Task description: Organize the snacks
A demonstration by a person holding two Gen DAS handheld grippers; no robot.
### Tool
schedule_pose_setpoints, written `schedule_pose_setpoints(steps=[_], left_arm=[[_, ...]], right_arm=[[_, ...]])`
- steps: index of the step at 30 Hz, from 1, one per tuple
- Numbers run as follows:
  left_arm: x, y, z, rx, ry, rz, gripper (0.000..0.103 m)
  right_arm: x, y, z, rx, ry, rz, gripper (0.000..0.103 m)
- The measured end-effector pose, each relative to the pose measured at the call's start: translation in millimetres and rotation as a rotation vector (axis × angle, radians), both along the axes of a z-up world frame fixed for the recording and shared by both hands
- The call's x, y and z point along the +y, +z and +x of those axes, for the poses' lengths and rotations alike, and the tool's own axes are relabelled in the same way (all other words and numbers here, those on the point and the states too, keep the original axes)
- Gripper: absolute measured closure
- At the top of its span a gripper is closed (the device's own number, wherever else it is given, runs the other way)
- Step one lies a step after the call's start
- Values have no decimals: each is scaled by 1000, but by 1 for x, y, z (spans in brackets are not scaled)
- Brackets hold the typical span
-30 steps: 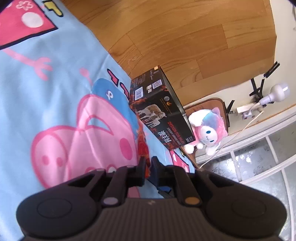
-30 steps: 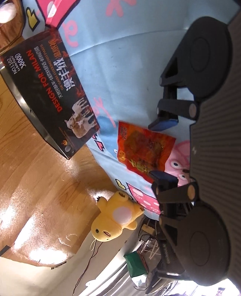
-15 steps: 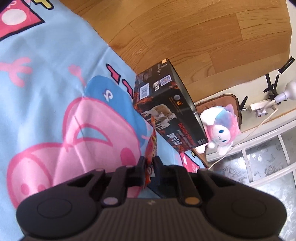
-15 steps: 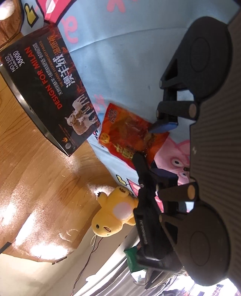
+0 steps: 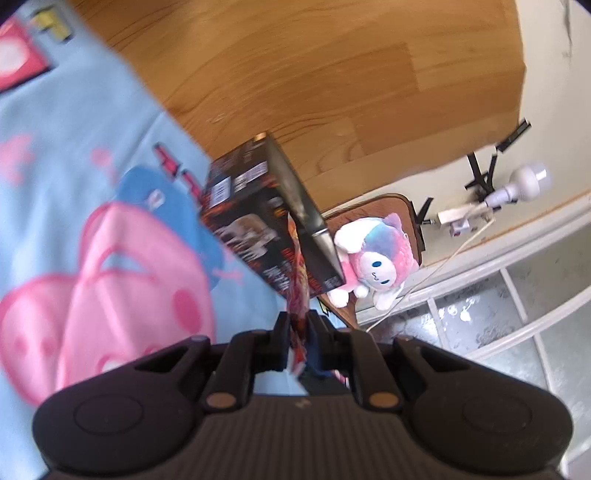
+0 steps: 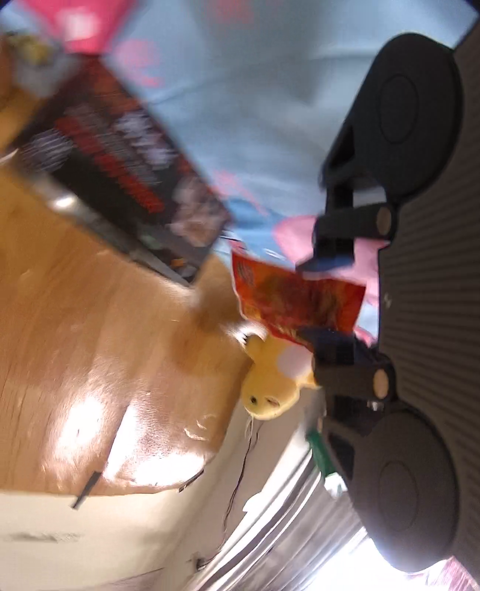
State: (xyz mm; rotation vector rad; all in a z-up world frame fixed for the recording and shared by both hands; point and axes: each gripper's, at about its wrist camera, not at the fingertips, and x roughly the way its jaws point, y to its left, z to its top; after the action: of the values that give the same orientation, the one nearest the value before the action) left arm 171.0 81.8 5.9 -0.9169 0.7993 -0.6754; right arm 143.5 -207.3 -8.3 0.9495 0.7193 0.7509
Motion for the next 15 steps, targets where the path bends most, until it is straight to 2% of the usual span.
schedule_pose_setpoints(steps=[5, 8, 11, 15], left_arm=[[-45, 60, 34, -139, -45, 208, 89], [-77, 90, 65, -206, -69, 330, 85], [-113, 104, 96, -245, -102, 432, 84], [-162, 97, 121, -283, -146, 575, 81]], right_arm=[[-21, 46, 31, -102, -63, -89, 81], [-30, 72, 54, -171, -116, -191, 81], [-40, 80, 74, -208, -173, -287, 81], [-57, 70, 94, -199, -229, -400, 81]])
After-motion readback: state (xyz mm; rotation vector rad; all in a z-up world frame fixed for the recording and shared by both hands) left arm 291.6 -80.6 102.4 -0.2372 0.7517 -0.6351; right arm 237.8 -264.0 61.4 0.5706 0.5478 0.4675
